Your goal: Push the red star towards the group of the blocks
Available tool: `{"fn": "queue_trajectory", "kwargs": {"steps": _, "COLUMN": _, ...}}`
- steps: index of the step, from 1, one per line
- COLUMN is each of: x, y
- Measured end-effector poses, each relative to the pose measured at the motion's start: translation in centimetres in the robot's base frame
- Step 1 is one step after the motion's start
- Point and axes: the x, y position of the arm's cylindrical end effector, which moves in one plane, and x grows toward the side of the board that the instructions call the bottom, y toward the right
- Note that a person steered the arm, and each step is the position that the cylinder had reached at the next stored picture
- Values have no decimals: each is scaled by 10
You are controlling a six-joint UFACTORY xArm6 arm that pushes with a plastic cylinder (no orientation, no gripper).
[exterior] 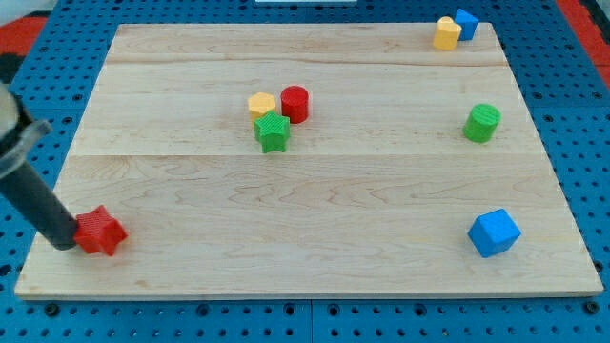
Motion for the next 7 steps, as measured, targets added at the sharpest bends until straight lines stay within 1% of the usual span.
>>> {"fn": "queue_trajectory", "kwargs": {"steps": 2, "x": 0, "y": 35}}
{"fn": "queue_trajectory", "kwargs": {"steps": 3, "x": 11, "y": 52}}
{"fn": "queue_trajectory", "kwargs": {"steps": 4, "x": 12, "y": 81}}
{"fn": "queue_trajectory", "kwargs": {"steps": 6, "x": -9, "y": 150}}
{"fn": "queue_trajectory", "kwargs": {"steps": 7, "x": -34, "y": 159}}
